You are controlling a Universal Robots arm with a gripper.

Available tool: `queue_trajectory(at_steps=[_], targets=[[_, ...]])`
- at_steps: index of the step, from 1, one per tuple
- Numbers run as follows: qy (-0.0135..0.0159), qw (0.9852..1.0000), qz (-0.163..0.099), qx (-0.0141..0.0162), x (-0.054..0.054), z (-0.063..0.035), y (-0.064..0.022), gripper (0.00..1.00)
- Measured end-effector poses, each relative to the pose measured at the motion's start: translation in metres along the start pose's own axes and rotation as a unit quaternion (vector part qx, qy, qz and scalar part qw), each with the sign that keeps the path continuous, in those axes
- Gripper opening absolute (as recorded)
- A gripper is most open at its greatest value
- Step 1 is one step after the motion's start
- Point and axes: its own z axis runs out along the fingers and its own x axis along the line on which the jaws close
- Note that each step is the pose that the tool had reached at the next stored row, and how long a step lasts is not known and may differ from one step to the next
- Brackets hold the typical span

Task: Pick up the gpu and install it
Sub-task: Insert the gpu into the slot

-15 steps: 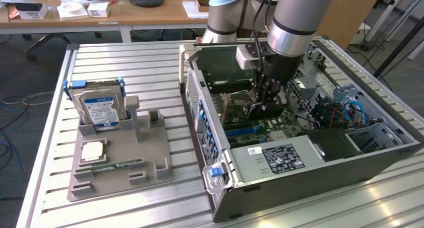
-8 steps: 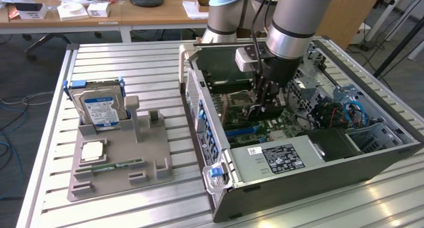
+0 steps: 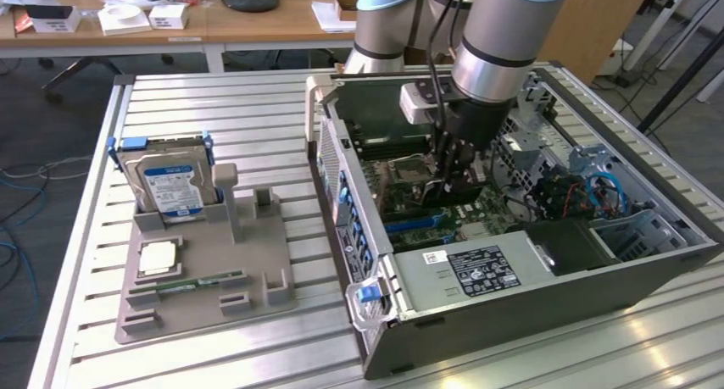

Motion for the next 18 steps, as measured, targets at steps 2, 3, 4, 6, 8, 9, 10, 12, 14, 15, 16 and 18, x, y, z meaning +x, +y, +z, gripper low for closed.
queue_trajectory(at_steps=[2, 3, 4, 6, 8, 9, 10, 12, 14, 15, 16, 18], targets=[[0.0000, 1.0000, 0.000, 0.0000, 0.0001, -0.0001, 0.0014, 0.26], [0.0000, 1.0000, 0.000, 0.0000, 0.0001, -0.0001, 0.0015, 0.26], [0.0000, 1.0000, 0.000, 0.0000, 0.0001, -0.0001, 0.0017, 0.26], [0.0000, 1.0000, 0.000, 0.0000, 0.0001, -0.0001, 0.0027, 0.26], [0.0000, 1.0000, 0.000, 0.0000, 0.0002, -0.0001, 0.0039, 0.26], [0.0000, 1.0000, 0.000, 0.0000, 0.0002, -0.0001, 0.0043, 0.26], [0.0000, 1.0000, 0.000, 0.0000, 0.0003, -0.0001, 0.0044, 0.26], [0.0000, 1.0000, 0.000, -0.0001, 0.0011, -0.0002, 0.0045, 0.26], [0.0000, 1.0000, 0.000, 0.0000, 0.0020, -0.0002, 0.0045, 0.26], [0.0000, 1.0000, 0.000, 0.0000, 0.0024, -0.0002, 0.0045, 0.26], [0.0000, 1.0000, 0.000, 0.0000, 0.0029, -0.0002, 0.0044, 0.26], [0.0000, 1.0000, 0.000, 0.0000, 0.0037, -0.0002, 0.0045, 0.26]])
